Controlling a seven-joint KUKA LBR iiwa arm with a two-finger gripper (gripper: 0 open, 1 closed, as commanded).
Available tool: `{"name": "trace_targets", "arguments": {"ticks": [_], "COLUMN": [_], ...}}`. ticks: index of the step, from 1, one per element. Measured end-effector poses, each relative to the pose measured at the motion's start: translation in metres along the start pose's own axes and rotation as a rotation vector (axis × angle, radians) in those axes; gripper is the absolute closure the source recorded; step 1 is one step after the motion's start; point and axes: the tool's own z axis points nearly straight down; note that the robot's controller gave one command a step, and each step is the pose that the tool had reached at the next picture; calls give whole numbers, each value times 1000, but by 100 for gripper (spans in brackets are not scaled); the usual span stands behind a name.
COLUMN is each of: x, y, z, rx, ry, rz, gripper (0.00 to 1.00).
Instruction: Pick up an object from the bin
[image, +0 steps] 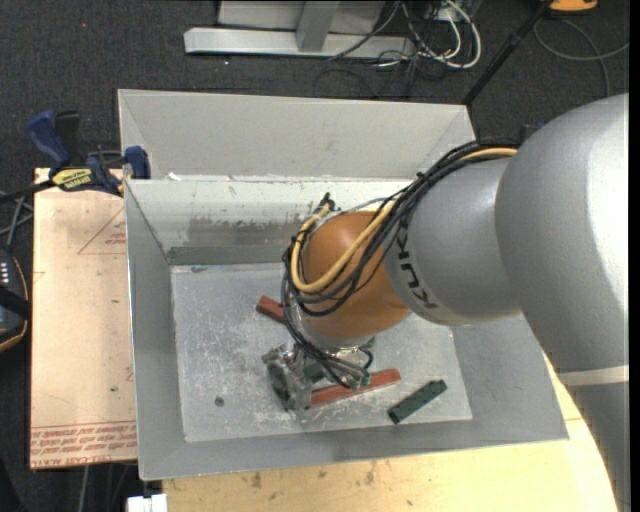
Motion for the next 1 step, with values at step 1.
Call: {"name": "trace_targets", "arguments": {"ticks": [1], "x": [0], "y": [0], "z": [0], "rx": [0], "ry": [0], "rz": [0], "gripper": [100]}}
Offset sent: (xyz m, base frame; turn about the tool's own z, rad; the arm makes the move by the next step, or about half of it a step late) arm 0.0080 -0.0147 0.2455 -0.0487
